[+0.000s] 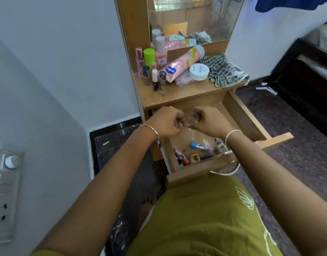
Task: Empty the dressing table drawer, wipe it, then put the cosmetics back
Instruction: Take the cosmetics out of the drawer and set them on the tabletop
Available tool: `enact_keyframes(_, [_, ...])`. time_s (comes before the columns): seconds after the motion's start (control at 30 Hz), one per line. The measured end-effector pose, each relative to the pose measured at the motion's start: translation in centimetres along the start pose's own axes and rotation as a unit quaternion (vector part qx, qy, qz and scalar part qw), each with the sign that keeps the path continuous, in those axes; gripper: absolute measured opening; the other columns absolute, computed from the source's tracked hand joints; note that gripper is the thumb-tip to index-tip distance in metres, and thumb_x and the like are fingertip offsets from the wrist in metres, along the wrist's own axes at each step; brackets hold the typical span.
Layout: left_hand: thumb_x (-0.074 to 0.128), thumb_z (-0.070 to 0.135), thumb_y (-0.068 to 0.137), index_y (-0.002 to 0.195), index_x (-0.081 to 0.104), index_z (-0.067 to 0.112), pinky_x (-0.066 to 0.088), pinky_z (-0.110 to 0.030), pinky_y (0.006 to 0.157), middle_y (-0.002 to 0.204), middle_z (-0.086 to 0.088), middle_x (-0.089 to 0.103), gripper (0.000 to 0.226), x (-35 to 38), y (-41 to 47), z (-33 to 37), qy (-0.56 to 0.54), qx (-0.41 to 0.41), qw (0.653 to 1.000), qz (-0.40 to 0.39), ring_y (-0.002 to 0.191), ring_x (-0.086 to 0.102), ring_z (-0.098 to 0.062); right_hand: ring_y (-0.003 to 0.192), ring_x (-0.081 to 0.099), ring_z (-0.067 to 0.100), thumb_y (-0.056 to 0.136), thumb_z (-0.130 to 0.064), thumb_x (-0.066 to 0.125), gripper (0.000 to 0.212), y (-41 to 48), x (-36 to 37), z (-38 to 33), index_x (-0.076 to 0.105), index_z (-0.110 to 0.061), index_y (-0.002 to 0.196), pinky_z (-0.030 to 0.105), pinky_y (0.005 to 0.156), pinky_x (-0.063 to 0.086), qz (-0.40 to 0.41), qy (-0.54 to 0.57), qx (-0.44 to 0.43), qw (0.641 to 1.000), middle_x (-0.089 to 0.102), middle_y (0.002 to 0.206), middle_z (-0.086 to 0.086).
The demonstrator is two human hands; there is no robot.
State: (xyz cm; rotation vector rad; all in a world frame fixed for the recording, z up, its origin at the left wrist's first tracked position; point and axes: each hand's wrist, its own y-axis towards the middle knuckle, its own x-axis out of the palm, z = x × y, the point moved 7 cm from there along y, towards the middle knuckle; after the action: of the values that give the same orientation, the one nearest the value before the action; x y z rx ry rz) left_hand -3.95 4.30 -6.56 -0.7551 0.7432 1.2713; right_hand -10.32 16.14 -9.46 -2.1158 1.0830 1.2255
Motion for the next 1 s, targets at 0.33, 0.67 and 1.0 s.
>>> enact_keyframes(0.33, [0.067,0.006,0.079,0.106,0.066,0.019,0.051,-0.035,0.082,0.107,-0.006,0.062,0.03,8.8,0.4,-0.6,0.211,-0.04,0.956,-0.198,0.094,0.059,-0.024,0.084,0.059,0.018,0.074,-0.03,0.074,0.019,-2.7,4.2,3.1,0.063,-0.028,0.089,0.027,0.068,0.044,-0.181,-0.203,0.07,0.96,0.063,0.091,-0.004])
enact_keyframes(0.67, [0.064,0.017,0.086,0.104,0.065,0.017,0.047,-0.032,0.073,0.105,-0.007,0.062,0.018,9.1,1.2,-1.0,0.254,-0.023,0.95,-0.181,0.09,0.057,-0.023,0.098,0.059,0.023,0.087,-0.03,0.061,0.018,-2.3,4.6,4.4,0.061,-0.023,0.104,0.033,0.081,0.045,-0.157,-0.14,0.086,0.974,0.065,0.107,0.001])
enact_keyframes(1.0, [0.073,0.022,0.081,0.104,0.066,0.014,0.053,-0.035,0.086,0.101,-0.002,0.068,0.026,5.6,1.7,-2.0,-0.04,-0.044,0.997,-0.04,0.093,0.063,-0.017,0.076,0.056,0.007,0.093,-0.019,0.061,0.023,-2.2,0.8,5.6,0.062,-0.013,0.116,0.019,0.071,0.046,-0.03,0.256,0.144,0.956,0.063,0.09,0.001])
